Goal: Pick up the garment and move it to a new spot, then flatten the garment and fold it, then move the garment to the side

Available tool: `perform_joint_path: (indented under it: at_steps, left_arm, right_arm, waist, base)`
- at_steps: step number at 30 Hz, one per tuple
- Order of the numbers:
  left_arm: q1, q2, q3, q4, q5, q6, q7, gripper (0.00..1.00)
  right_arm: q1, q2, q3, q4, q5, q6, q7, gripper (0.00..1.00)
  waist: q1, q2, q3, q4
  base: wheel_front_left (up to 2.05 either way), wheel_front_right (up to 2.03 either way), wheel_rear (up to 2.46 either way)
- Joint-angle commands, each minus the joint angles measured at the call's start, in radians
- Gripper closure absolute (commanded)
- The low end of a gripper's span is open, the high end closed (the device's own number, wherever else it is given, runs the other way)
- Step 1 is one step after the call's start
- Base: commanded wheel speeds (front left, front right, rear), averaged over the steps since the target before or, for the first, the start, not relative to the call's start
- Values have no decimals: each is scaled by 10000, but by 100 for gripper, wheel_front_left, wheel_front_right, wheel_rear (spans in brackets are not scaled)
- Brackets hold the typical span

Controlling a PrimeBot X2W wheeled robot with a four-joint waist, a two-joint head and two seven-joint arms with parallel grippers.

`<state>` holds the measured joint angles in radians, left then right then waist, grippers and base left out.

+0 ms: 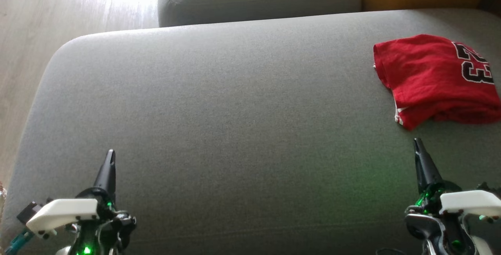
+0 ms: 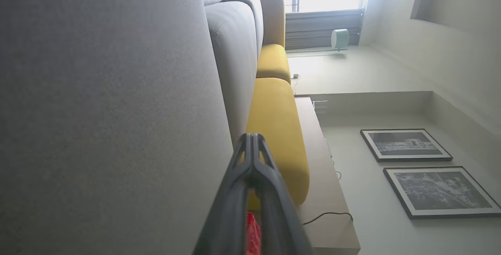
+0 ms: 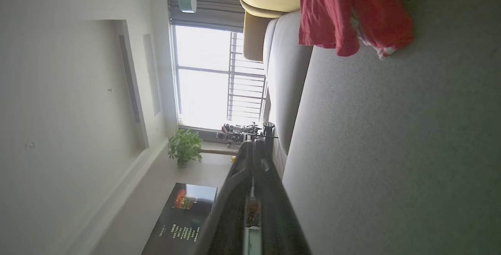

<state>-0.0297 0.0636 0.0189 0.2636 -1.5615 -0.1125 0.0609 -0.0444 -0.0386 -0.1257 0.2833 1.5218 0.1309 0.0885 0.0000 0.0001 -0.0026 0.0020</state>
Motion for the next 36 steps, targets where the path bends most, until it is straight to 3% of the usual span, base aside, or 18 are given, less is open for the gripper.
perform_joint_path:
  at_steps: [1,6,36]
  left_arm:
    - [-609,144,460,-246,-283,-105,84,100]
    - [-753,136,576,-201,-781,-182,224,100]
    - [-761,56,689,-195,-687,-182,315,100]
  right_arm:
    - [-545,-112,151,-381,326,-2,117,100]
    - [-635,-116,118,-386,867,-2,248,100]
    - [-635,-116,119,-386,868,-2,247,100]
  waist:
    - [0,-1,13,-5]
    - [0,-1,57,-20]
    - [0,-1,57,-20]
  base:
    - [0,0,0]
    - [0,0,0]
    - [0,0,0]
